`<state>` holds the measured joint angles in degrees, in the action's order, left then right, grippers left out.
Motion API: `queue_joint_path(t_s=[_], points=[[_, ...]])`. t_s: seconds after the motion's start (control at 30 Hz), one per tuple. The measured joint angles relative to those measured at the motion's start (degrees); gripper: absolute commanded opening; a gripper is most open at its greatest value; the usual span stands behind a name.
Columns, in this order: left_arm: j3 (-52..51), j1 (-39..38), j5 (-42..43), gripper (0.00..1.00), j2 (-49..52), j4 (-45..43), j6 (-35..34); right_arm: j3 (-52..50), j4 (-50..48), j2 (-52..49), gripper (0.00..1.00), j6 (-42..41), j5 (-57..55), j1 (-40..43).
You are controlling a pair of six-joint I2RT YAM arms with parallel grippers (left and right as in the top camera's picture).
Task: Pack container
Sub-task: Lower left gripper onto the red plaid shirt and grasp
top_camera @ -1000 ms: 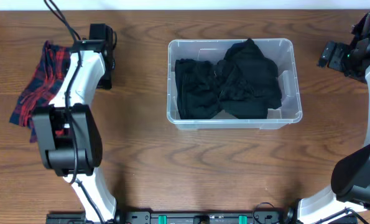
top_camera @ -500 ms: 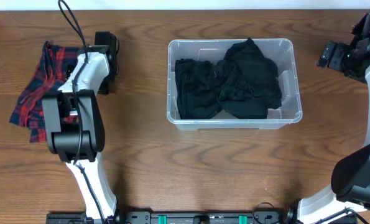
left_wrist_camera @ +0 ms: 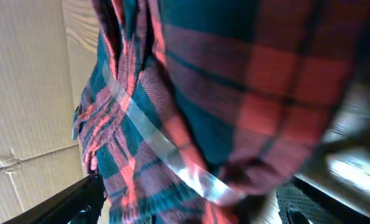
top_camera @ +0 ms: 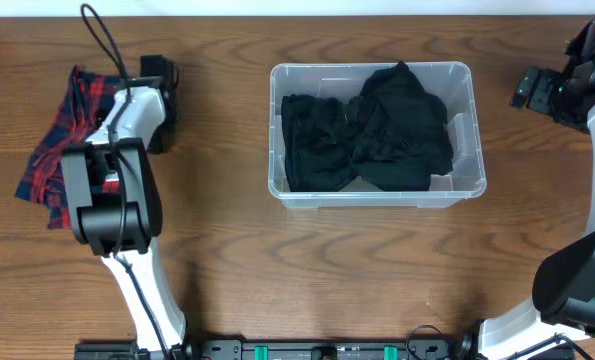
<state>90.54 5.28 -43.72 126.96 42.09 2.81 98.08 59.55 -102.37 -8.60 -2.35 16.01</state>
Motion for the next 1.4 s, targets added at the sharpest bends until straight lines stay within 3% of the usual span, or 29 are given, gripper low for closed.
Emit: queue_joint_path(t_s=[0.27,0.47,0.53,0.7,1.03,1.17,1.4], points=[[-0.1,0.7,-0.1,0.86,1.3,-2.1,0.0,0.0,0.0,0.0,0.99,0.0,0.0,0.0],[-0.1,0.6,-0.7,0.76,2.2,-3.0,0.0,0.0,0.0,0.0,0.99,0.0,0.0,0.0],[-0.1,0.6,-1.4,0.70,2.6,-3.2,-0.1,0.0,0.0,0.0,0.99,0.0,0.0,0.0],[0.0,0.5,-3.2,0.44,4.2,-3.7,-0.6,0.0,0.0,0.0,0.99,0.0,0.0,0.0],[0.0,0.5,-6.0,0.22,5.1,-4.0,-1.0,0.0,0.0,0.0,0.99,0.0,0.0,0.0],[-0.1,0.1,-5.9,0.08,4.9,-3.8,-1.3,0.0,0.0,0.0,0.99,0.0,0.0,0.0],[-0.5,-2.3,-1.3,0.06,-1.8,-3.1,-1.1,0.0,0.0,0.0,0.99,0.0,0.0,0.0]])
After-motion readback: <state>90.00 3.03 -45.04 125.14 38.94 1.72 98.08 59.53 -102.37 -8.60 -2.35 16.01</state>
